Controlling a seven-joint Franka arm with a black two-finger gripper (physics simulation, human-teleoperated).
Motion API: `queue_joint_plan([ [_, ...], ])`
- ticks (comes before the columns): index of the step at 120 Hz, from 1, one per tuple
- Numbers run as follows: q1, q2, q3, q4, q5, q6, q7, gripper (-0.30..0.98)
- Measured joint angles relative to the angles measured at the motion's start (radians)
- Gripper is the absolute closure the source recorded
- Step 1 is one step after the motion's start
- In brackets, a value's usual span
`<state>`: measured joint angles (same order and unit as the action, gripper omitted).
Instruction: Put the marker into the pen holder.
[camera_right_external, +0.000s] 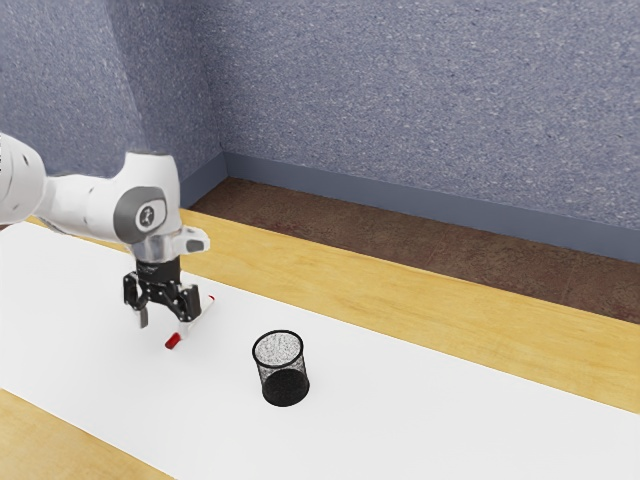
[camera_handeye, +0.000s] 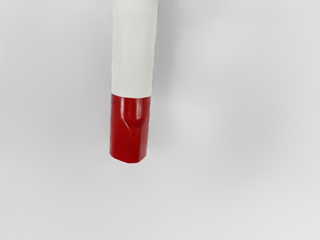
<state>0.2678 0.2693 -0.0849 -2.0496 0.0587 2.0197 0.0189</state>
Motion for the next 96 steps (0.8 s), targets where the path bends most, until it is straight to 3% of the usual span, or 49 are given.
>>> queue_joint_plan([
  [16, -0.002, 0.019, -0.002, -0.021, 0.039, 0.181, 0.022, 0.04],
  [33, 0.008, 0.033, -0.002, -0.027, 0.046, 0.278, 0.040, 0.15],
  [74, 0.013, 0.025, -0.003, -0.096, 0.046, 0.358, 0.070, 0.50],
  [96, 0.021, 0.029, -0.003, -0.104, 0.045, 0.370, 0.079, 0.60],
])
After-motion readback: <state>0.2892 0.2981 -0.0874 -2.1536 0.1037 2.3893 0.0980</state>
